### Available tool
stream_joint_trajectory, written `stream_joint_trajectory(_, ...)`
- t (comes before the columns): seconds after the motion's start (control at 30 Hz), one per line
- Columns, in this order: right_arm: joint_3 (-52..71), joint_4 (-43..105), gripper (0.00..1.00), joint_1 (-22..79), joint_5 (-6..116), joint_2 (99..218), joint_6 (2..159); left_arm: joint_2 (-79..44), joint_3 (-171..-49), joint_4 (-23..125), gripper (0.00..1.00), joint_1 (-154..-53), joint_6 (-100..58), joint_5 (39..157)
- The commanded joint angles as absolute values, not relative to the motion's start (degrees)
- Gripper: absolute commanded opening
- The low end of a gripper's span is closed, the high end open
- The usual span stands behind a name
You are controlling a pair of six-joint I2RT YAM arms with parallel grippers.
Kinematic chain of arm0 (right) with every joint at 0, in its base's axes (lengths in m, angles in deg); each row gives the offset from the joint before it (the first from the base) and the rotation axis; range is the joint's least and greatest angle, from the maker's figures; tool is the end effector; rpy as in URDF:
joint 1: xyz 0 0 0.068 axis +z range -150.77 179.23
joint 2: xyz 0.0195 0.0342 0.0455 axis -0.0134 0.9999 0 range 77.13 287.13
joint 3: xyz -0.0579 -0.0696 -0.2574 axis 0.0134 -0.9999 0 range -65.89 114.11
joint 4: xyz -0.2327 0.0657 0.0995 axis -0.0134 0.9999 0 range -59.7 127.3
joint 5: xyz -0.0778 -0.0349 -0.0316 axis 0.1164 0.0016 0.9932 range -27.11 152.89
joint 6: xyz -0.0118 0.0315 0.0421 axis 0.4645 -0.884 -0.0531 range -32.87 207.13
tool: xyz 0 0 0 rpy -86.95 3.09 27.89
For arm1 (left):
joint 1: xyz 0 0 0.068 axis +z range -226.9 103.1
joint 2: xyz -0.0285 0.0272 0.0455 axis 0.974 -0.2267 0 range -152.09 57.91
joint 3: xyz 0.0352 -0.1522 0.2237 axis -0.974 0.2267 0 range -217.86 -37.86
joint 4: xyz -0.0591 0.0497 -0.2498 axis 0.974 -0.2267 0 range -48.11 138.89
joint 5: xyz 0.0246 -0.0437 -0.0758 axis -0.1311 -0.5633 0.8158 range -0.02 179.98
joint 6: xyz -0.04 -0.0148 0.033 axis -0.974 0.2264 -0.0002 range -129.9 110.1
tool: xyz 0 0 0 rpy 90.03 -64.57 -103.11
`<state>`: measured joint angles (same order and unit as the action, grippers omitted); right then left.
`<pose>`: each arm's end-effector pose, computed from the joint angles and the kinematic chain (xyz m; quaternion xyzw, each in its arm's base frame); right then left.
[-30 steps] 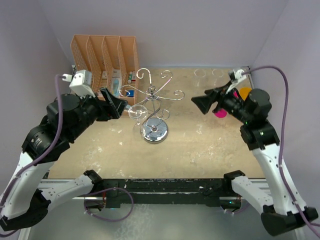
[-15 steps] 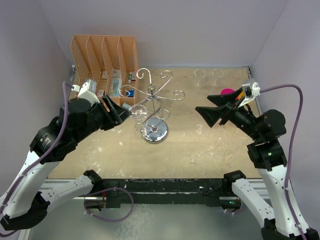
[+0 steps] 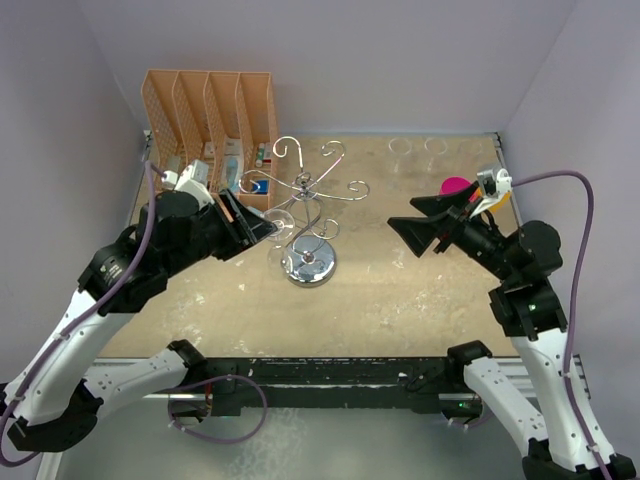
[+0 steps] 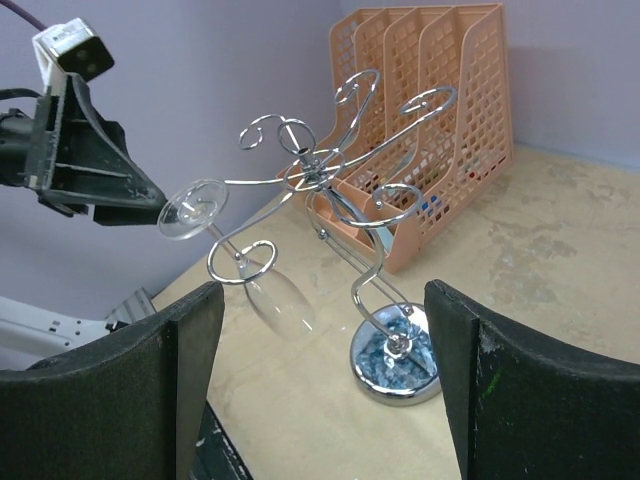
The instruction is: Take the wine glass off the wine glass rack
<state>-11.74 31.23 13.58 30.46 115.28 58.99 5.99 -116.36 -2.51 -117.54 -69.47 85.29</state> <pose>0.1230 0.0512 0.4288 -0.1498 0.6065 0.4345 0.6488 0.1149 -0.0947 0.4386 -0.1601 0.8268 -0.3908 0.3716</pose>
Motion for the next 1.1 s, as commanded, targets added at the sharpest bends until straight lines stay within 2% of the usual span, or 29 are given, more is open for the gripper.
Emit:
stream_joint_trajectory(0.0,-10.48,29.76,0.83,13.62,31.68,114.09,58.70,5.79,-116.02,-0.26,0.47,-117.84,-72.18,83.96)
stream_joint_trajectory(0.23,-10.00,30.22,0.83,13.63,32.37,114.22,59.09,4.21,-116.13,-0.68,0.33,-117.85,-73.19,83.86)
stream_joint_trajectory(0.53,-9.52,30.79,0.83,13.65,33.69,114.93,60.26,3.99,-116.00,-1.76,0.32,-117.81,-73.33,82.80)
stream_joint_trajectory(0.77,-9.03,31.11,0.83,13.62,33.71,115.32,60.90,4.09,-115.78,-1.44,0.22,-117.85,-73.79,82.95)
stream_joint_trajectory(1.07,-8.54,32.55,0.83,13.60,34.42,115.10,61.60,4.45,-115.44,-1.45,0.13,-117.85,-74.37,83.16)
